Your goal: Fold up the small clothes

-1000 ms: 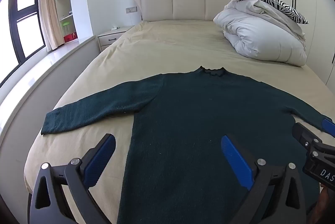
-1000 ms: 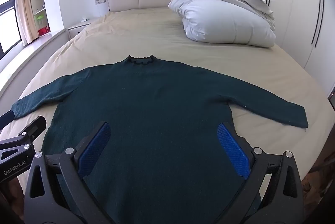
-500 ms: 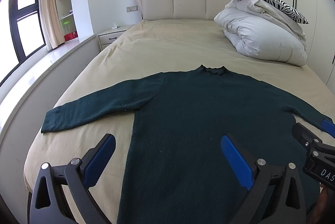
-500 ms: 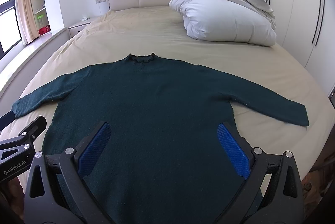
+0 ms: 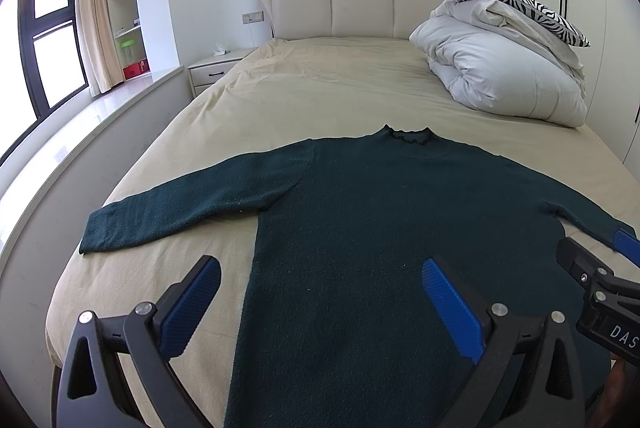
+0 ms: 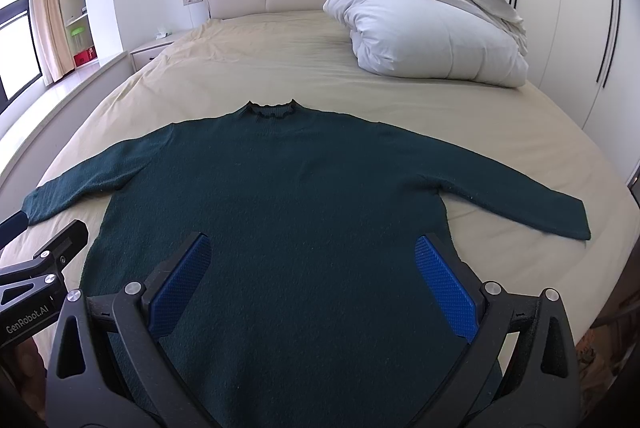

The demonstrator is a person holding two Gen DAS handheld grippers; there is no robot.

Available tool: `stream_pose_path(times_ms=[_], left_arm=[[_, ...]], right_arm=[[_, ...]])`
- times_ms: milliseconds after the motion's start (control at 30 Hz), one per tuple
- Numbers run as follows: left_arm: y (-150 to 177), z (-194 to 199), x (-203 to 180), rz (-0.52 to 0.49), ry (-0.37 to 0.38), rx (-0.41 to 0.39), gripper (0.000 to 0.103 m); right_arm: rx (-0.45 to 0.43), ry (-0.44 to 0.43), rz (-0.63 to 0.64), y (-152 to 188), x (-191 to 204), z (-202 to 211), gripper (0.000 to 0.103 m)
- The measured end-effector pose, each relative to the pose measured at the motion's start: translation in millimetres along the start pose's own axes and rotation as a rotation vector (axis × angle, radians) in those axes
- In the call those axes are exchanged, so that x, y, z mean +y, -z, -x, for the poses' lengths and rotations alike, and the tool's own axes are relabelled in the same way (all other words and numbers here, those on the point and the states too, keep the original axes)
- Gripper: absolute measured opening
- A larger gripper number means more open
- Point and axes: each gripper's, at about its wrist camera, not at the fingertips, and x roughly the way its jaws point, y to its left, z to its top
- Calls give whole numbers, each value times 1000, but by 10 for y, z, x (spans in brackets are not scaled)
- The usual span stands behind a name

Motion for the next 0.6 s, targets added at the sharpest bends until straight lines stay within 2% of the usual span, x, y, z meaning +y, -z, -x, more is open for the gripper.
stream_pose_path(times_ms=[600], left_arm=[[-5, -4, 2, 1, 0, 0, 103]], right_arm=[[2, -1, -1, 5, 5, -10, 103]])
